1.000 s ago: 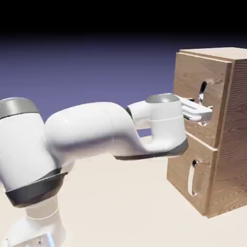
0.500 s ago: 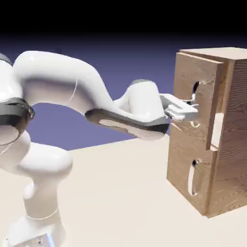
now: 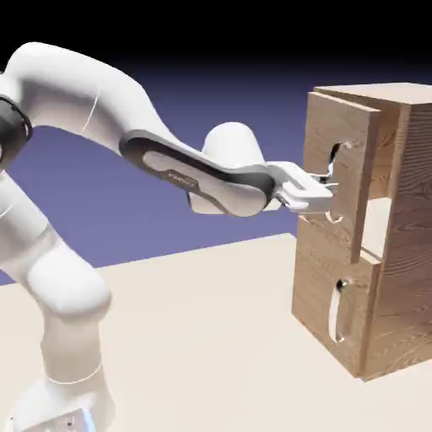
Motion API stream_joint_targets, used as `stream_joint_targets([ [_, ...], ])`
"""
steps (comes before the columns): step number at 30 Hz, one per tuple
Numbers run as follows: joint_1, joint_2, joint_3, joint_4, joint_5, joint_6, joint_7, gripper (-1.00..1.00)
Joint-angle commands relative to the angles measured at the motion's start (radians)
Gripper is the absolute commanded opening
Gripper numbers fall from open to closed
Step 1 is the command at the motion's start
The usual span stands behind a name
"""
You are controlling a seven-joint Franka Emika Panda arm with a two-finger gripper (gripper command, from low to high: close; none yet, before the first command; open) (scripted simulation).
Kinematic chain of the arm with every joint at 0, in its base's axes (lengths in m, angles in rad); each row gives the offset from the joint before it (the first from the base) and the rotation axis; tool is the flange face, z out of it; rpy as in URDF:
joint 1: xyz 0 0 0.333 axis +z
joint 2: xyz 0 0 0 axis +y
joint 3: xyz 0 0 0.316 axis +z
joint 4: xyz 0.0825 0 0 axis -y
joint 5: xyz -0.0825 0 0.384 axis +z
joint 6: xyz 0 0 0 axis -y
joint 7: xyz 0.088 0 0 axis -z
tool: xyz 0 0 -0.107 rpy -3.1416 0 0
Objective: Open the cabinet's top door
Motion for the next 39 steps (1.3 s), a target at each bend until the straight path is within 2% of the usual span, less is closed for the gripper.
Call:
stream_joint_targets([
  [1, -0.034, -0.005, 0.036, -0.011, -0.002, -0.004, -0.009, -1.00],
  [12, -0.189, -0.136, 0.270, -0.166, 0.477, -0.123, -0.325, -1.00],
  [22, -0.216, -0.235, 0.474, -0.265, 0.912, -0.314, -0.552, -1.00],
  [31, -0.171, -0.236, 0.689, -0.264, 1.303, -0.605, -0.684, -1.00],
  [39, -0.168, -0.102, 0.913, -0.133, 1.590, -0.952, -0.713, -1.00],
])
